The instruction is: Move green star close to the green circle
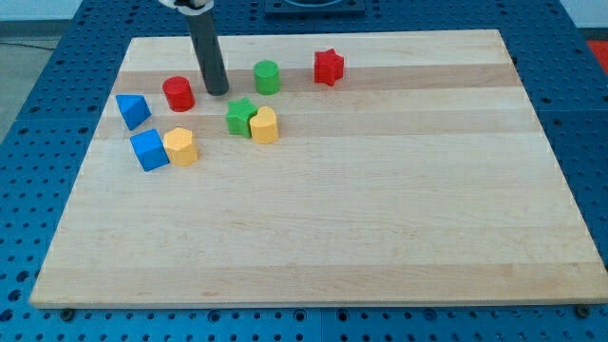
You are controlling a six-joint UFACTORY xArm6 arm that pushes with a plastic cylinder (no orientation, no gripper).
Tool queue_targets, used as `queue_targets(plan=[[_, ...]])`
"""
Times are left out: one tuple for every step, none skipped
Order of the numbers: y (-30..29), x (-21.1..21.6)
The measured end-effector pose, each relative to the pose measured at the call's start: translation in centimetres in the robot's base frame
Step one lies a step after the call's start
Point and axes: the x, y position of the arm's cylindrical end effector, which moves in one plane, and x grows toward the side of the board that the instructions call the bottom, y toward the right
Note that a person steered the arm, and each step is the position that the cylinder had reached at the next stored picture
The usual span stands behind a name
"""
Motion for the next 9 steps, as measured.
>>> queue_targets(plan=[[4.3, -1.2], [8.2, -1.8], [11.4, -2.2], [10.0, -2.2], [6.6, -0.9], [4.7, 2.8], [1.1, 5.5], [-1.2, 5.9], [-1.9, 7.4]])
